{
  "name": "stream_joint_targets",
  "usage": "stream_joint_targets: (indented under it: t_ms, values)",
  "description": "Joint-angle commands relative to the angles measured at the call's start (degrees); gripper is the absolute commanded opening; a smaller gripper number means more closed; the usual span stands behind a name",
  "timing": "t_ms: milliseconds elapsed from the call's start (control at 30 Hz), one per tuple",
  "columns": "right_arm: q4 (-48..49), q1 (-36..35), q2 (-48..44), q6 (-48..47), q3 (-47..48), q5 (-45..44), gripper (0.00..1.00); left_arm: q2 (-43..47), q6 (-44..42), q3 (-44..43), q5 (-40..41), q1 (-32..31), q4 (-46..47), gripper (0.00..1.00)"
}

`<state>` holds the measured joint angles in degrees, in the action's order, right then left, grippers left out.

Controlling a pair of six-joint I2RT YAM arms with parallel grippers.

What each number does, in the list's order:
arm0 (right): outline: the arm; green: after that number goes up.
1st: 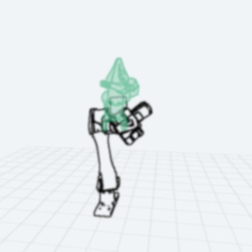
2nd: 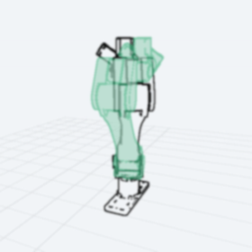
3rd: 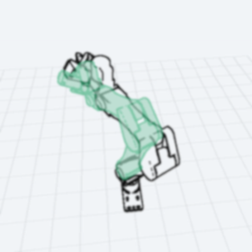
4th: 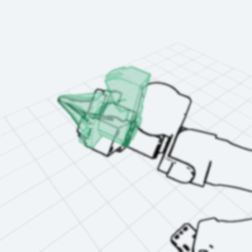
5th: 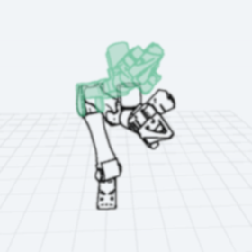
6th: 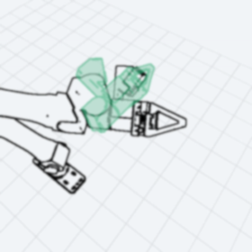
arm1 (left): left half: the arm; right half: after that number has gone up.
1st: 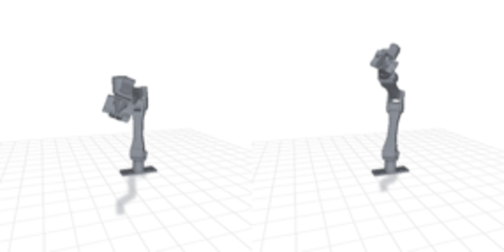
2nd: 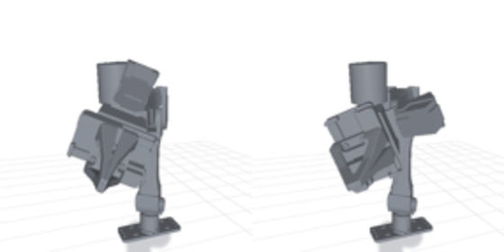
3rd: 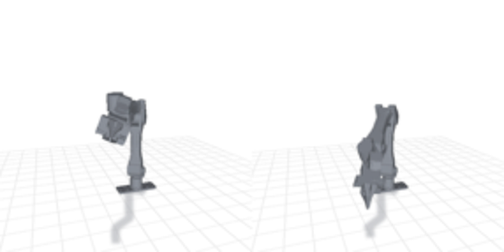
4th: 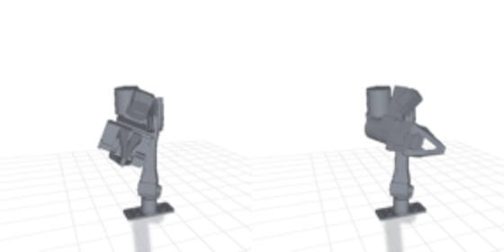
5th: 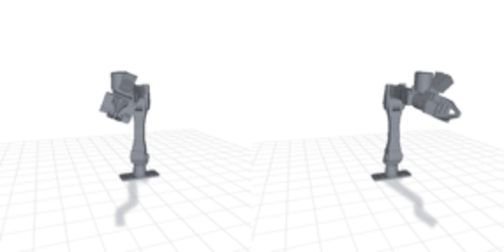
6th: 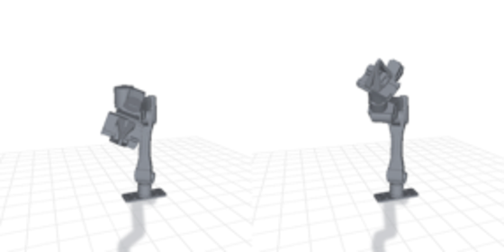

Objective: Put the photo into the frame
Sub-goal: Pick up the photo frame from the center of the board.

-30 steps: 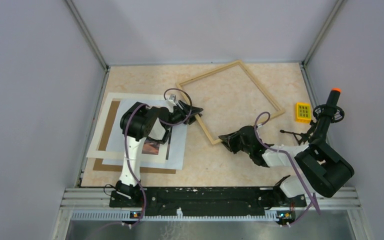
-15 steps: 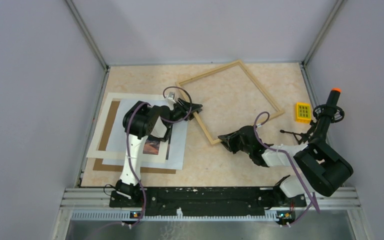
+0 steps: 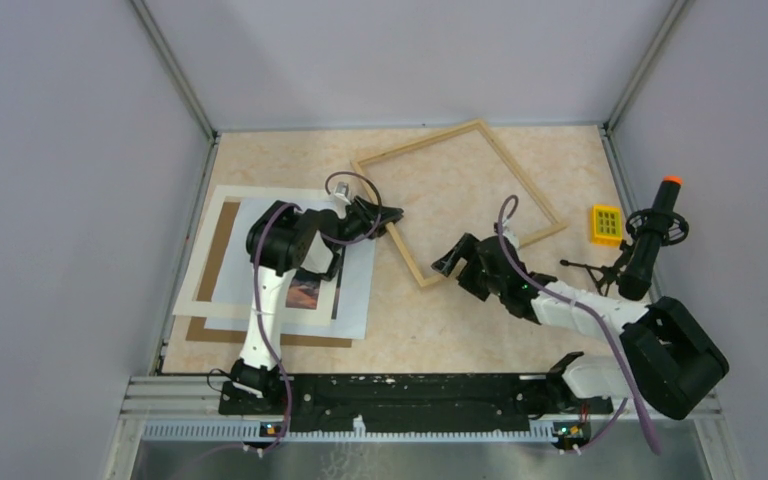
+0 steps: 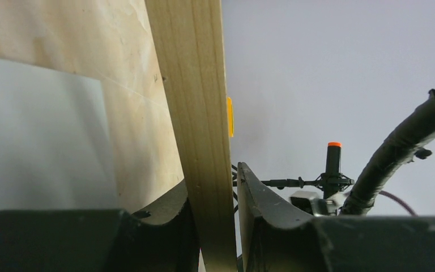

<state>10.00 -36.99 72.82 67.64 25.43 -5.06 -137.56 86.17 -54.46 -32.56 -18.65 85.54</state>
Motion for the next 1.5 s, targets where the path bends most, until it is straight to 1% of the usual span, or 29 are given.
stream_joint_targets:
  t_ms: [0,100,167,200,233,300,400,467,600,667,767,833,867,900,933,967,1033,1067,1133,1200,1267,1367,1467]
  values:
    - [-18.1,-0.1,-4.3,-29.7,11.0,-0.1,0.86,0.3,0.8,-2.5,-2.8,0.5,17.2,0.32]
    - [-29.3,0.1,-5.8,-38.9,18.9,-1.5,0.86,0.4,2.3,-3.4,-4.1,0.9,17.2,0.32]
    - [-33.6,0.2,-6.8,-43.0,23.3,-2.5,0.87,0.6,3.4,-3.6,-4.6,1.2,17.2,0.32]
    - [-35.1,0.6,-6.5,-44.5,25.3,-2.5,0.90,0.7,3.5,-3.9,-5.0,1.3,17.2,0.31]
    - [-37.0,1.6,-5.3,-45.9,27.8,-2.0,0.90,1.0,3.6,-4.1,-5.3,1.4,17.2,0.31]
    - [-38.5,4.7,-1.4,-48.4,32.4,-0.8,0.90,1.5,4.0,-4.3,-5.8,1.6,17.2,0.31]
    - [-37.1,10.6,7.4,-50.9,40.2,4.6,0.90,2.0,4.3,-4.6,-6.3,2.0,17.2,0.31]
    - [-35.8,12.7,14.4,-52.5,47.1,4.9,0.94,2.0,4.9,-5.2,-6.6,2.2,17.2,0.31]
    - [-40.9,16.8,32.8,-56.4,67.9,4.5,0.98,1.1,6.1,-7.6,-8.0,2.6,17.1,0.31]
    - [-45.5,19.4,43.2,-57.6,84.6,3.4,0.98,1.0,6.5,-8.2,-8.1,2.8,17.2,0.30]
    - [-53.9,24.2,60.7,-58.0,108.1,4.6,0.99,1.1,7.0,-8.5,-8.6,3.4,17.2,0.30]
    - [-56.9,27.9,69.5,-57.6,121.8,11.1,0.99,1.0,7.2,-8.3,-8.9,3.6,17.2,0.30]
    - [-57.7,29.7,72.7,-57.0,126.7,13.5,0.99,0.9,7.2,-8.3,-9.0,3.8,17.2,0.30]
    - [-57.5,31.5,74.5,-56.4,128.9,15.5,0.99,0.8,7.2,-8.3,-9.2,4.0,17.2,0.30]
    - [-55.5,32.9,74.8,-56.0,127.5,16.8,0.99,0.7,7.2,-8.3,-9.3,4.2,17.2,0.29]
    - [-52.7,33.8,73.6,-56.2,123.8,17.3,0.99,0.4,7.4,-8.3,-9.4,4.3,17.2,0.29]
    - [-47.6,34.9,70.4,-57.5,114.7,15.4,0.99,0.1,7.5,-8.8,-9.6,4.3,17.2,0.29]
    - [-46.4,35.5,69.5,-57.6,112.1,15.0,0.99,-0.2,7.5,-9.3,-9.8,4.3,17.1,0.29]
    - [-46.8,36.3,70.0,-57.4,111.7,14.9,0.99,-0.4,7.4,-9.8,-10.2,4.4,17.2,0.28]
    - [-49.8,36.8,71.5,-57.6,113.5,13.4,0.98,-0.6,7.7,-9.9,-10.1,4.4,17.2,0.28]
    - [-52.0,38.0,72.6,-57.2,113.7,12.3,0.96,-0.6,7.7,-9.8,-10.4,4.4,17.2,0.28]
    - [-50.4,39.9,71.7,-54.7,110.3,17.6,0.90,-0.6,7.5,-9.9,-10.4,4.4,17.2,0.27]
    - [-48.0,41.2,69.6,-52.1,105.7,24.6,0.86,-0.6,7.7,-10.6,-10.4,4.4,17.2,0.27]
